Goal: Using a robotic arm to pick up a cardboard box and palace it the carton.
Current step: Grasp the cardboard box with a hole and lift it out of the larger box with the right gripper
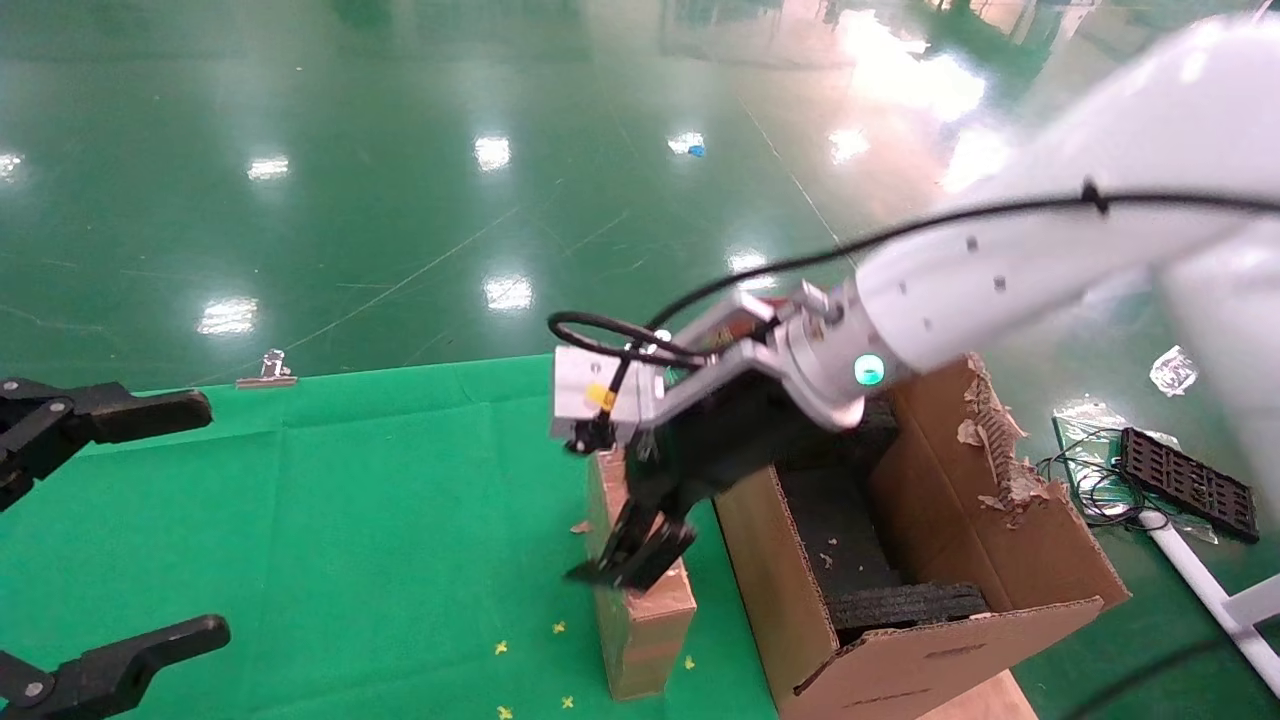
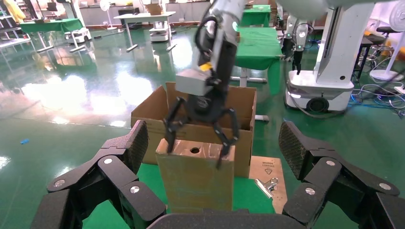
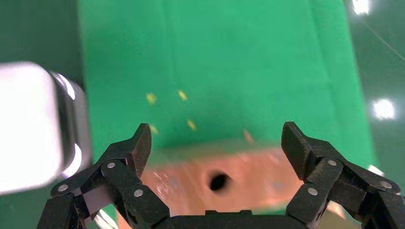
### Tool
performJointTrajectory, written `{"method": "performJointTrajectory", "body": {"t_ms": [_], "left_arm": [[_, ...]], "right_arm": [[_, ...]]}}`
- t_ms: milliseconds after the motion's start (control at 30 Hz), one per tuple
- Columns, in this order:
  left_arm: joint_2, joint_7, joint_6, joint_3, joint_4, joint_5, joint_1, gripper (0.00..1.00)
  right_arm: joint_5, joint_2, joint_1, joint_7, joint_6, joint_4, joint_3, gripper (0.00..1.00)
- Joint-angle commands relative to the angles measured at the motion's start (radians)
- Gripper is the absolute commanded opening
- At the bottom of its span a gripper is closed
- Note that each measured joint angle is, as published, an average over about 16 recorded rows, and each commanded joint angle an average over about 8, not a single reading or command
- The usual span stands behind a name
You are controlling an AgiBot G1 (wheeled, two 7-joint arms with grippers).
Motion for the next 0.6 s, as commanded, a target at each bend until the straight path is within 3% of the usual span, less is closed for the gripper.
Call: {"method": "performJointTrajectory", "body": {"t_ms": [33,300,600], "left_arm": [[0.000,0.000,0.000,0.000,0.000,0.000,0.000,1.00],[0.000,0.000,0.000,0.001,0.000,-0.001,0.000,1.00],[-0.001,0.001,-0.001,0.001,0.000,-0.001,0.000,1.00]], "right_arm": [[-0.033,-0.013,0.076,0.030,-0.008,0.003,-0.063,1.00],[-0.040,-0.057,0.277,0.114,0.004,0.018,-0.359,1.00],[-0.009,-0.084,0.338,0.176,0.030,0.015,-0.491,1.00]]}}
